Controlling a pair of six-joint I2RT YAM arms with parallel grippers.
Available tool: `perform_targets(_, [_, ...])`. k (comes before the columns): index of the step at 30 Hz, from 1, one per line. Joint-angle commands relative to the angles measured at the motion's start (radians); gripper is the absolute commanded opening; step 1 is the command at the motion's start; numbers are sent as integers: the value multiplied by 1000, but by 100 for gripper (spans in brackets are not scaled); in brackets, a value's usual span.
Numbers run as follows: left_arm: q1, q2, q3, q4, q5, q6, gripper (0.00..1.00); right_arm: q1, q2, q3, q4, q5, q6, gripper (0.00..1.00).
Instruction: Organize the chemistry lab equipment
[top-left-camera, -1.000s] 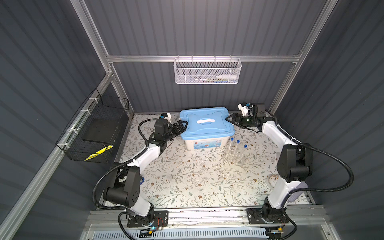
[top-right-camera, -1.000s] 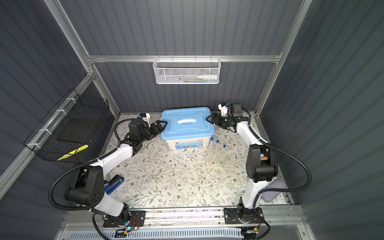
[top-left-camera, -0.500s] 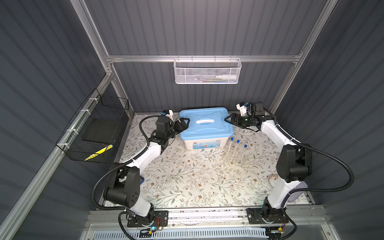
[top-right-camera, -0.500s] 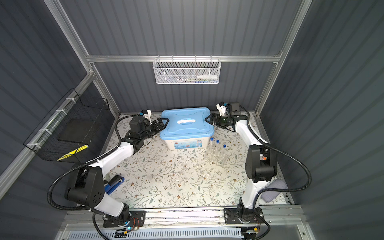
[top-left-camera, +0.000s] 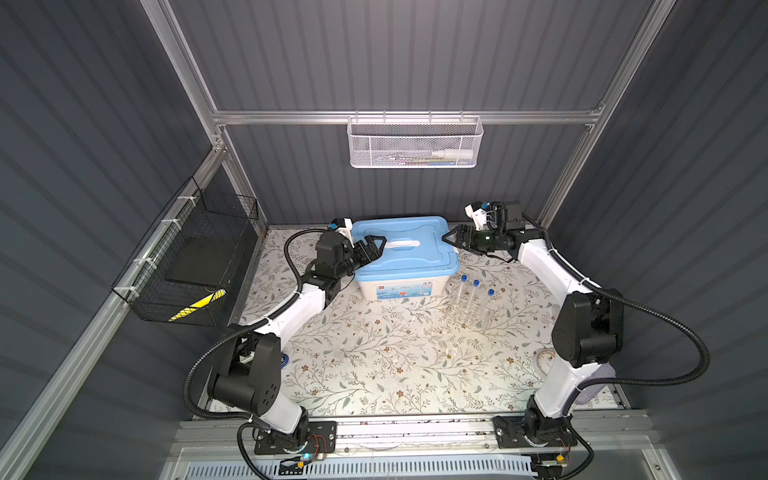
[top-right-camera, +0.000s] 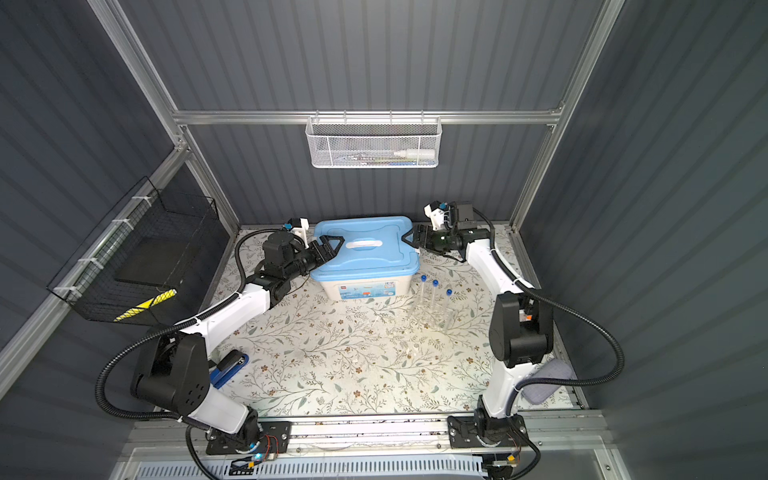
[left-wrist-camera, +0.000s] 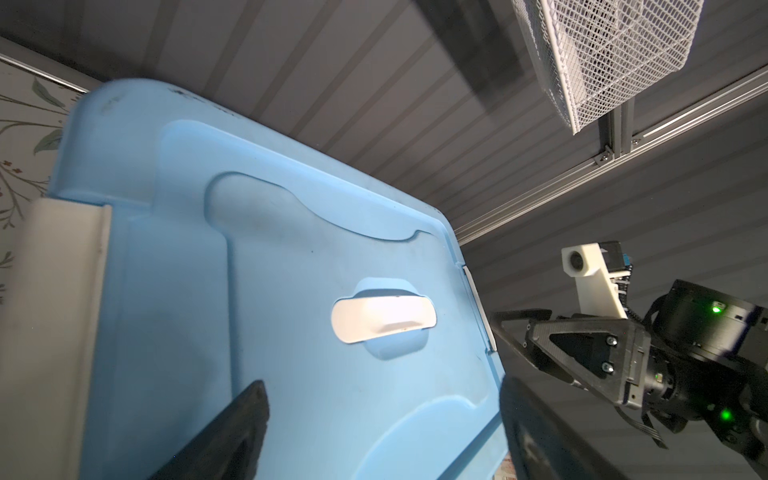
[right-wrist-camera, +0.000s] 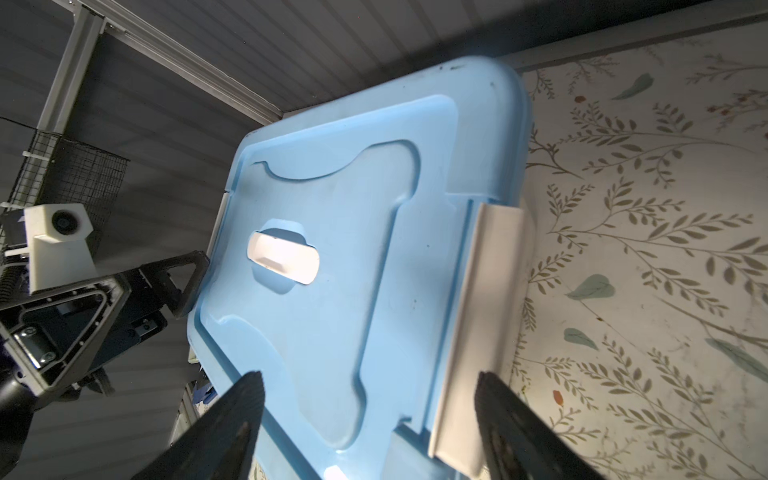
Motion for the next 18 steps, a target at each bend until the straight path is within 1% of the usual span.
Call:
perform_targets(1, [-1, -54, 23, -103, -61, 73, 92, 6, -26, 21, -2, -22, -7, 82])
perform_targets(3, [3, -102, 24, -157, -120, 116, 95, 6, -26, 19, -3, -15, -8, 82])
perform_targets(6, [23, -150, 26, -238, -175, 154, 99, 4, -25, 20, -36, 12, -14, 82])
perform_targets(10, [56, -178, -2, -260, -189, 166, 100, -1, -43, -5, -14, 17, -10, 83])
perform_targets(13, [66, -164, -10, -266, -191, 170, 100, -5, -56, -18, -13, 30, -13, 85])
perform_targets(16, [75, -118, 6, -282, -186, 171, 100, -12, -65, -31, -14, 43, -9, 86])
perform_targets(18, [77, -81, 16, -280, -170, 174, 99, -18, -71, -41, 16, 54, -8, 87])
